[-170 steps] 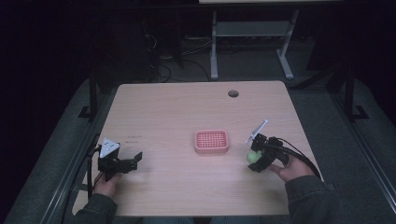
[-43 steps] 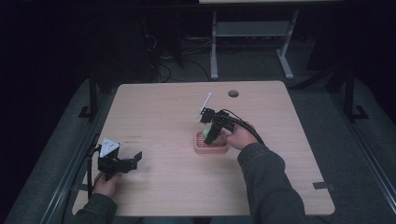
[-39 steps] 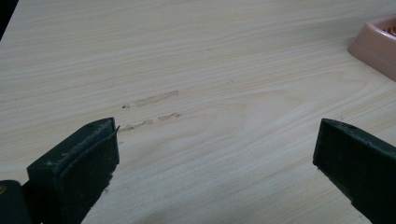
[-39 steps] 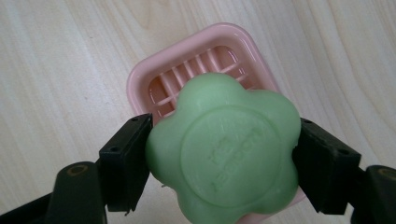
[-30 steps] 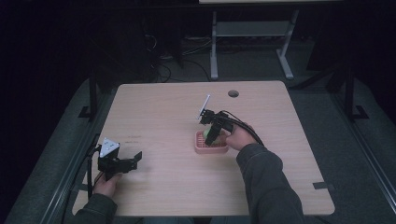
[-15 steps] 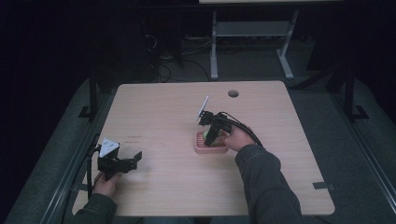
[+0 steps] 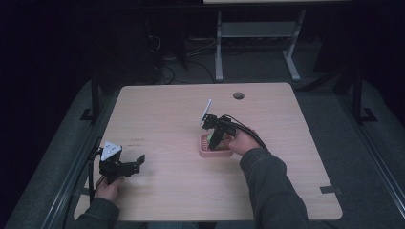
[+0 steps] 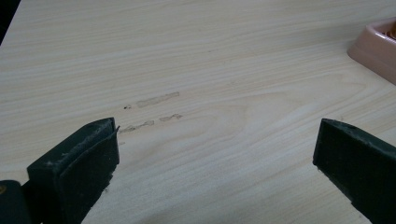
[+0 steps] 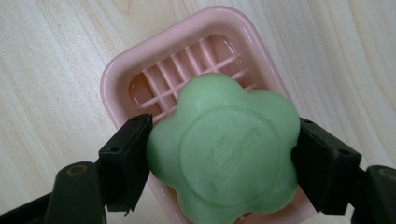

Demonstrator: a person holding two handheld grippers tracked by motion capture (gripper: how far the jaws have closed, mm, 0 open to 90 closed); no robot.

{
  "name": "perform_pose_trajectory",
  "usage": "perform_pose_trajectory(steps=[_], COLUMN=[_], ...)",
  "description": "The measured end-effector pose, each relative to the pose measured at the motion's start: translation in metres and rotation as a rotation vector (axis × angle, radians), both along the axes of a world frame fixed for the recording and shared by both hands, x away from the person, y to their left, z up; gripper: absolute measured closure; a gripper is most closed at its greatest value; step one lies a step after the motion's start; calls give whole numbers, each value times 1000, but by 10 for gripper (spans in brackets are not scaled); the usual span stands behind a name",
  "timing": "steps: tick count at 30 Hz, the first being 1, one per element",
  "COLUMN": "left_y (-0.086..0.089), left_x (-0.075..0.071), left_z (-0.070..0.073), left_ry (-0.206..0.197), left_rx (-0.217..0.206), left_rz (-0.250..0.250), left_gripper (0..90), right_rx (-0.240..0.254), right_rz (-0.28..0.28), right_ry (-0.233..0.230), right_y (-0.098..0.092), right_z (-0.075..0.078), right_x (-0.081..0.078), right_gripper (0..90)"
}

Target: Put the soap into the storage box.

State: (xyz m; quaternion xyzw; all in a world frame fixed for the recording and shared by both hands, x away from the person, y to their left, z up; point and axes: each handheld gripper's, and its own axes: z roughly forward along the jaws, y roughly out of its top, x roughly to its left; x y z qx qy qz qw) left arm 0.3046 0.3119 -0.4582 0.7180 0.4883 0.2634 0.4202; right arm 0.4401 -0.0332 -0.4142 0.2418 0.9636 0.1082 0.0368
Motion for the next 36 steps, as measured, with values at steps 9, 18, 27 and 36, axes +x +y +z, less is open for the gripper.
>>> perform_pose_trajectory(steps=[9, 18, 27, 36], left_y=[0, -1, -1, -2], left_x=[0, 0, 1, 1], left_z=[0, 0, 0, 0], left_ry=[0, -1, -1, 2], left_rx=[-2, -2, -3, 0], left_rz=[1, -1, -1, 0], left_gripper=[0, 0, 0, 0], right_rx=[3, 21, 35, 51], right_rz=[5, 10, 7, -11], right_ry=[8, -3, 0, 2], right_y=[1, 0, -2, -5], right_z=[-1, 4, 6, 4], right_x=[0, -1, -2, -2], right_gripper=[258, 262, 261, 257])
